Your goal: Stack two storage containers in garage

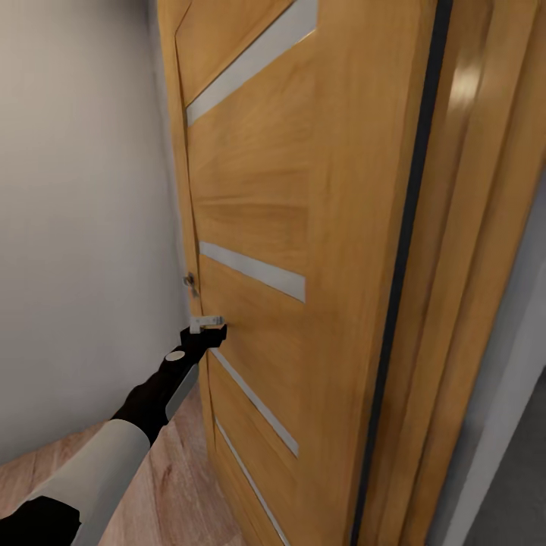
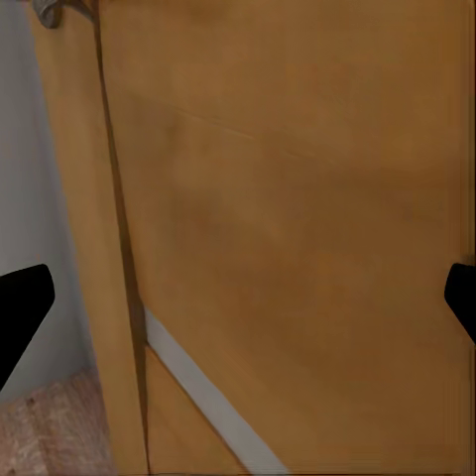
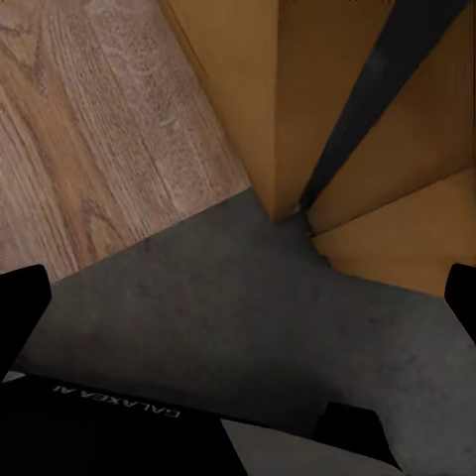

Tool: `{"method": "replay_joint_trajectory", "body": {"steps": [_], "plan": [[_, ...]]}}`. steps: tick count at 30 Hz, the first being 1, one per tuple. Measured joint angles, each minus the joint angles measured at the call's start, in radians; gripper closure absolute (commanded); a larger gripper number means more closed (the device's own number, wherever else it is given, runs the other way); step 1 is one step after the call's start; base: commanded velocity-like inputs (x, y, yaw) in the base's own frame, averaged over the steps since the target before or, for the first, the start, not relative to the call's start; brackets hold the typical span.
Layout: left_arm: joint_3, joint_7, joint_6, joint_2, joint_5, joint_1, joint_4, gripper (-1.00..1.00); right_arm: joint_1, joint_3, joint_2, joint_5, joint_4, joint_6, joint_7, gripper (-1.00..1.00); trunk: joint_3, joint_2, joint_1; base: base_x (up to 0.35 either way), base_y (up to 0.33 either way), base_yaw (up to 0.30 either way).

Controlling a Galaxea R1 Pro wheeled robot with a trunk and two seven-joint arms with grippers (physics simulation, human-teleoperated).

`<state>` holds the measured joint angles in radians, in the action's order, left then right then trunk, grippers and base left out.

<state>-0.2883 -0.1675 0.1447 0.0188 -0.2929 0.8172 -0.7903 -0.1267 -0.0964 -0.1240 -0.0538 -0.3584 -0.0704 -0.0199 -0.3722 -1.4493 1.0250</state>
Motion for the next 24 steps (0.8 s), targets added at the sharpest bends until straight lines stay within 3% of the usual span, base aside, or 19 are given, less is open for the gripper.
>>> {"method": "replay_joint_trajectory", "body": {"steps": [15, 19, 24], "plan": [[-0.002, 0.002, -0.002, 0.001, -0.009, 0.0, -0.001, -1.0, 0.0, 0.0, -0.001, -0.001, 0.0, 0.001, 0.0, -1.0, 0.001, 0.0, 0.0, 0.0, 0.0, -0.008], [-0.009, 0.001, -0.004, -0.007, -0.017, 0.023, -0.009, -1.0, -0.003, -0.024, 0.004, 0.005, 0.008, -0.004, 0.007, -1.0, 0.0, 0.0, 0.0, 0.0, 0.0, 0.0], [-0.008, -0.002, -0.01, -0.012, 0.006, 0.009, -0.026, -1.0, -0.007, -0.026, 0.005, 0.007, 0.022, 0.014, 0.007, -1.0, 0.0, 0.0, 0.0, 0.0, 0.0, 0.0]]}}
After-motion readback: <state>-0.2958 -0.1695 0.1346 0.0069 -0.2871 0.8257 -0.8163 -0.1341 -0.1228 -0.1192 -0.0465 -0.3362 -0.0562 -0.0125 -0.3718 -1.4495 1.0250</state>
